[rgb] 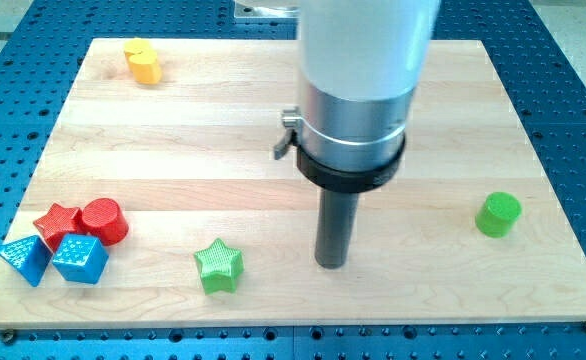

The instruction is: Move the green star near the blue cube

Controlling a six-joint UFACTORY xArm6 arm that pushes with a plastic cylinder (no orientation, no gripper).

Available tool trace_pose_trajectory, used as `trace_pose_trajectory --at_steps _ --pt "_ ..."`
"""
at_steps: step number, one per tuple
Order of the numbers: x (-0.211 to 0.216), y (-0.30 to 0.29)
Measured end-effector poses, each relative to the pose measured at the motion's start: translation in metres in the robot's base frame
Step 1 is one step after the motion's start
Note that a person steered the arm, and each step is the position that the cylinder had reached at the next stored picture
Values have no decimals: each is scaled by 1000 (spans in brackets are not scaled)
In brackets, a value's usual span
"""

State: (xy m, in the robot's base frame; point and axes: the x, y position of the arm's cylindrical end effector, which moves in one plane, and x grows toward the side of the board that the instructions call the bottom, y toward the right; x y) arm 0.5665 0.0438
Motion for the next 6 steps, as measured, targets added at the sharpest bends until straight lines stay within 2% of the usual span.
trace_pose_trajectory --at_steps 1,2,6 --pt "18 -64" --pt "24 -93" --pt "2 -173"
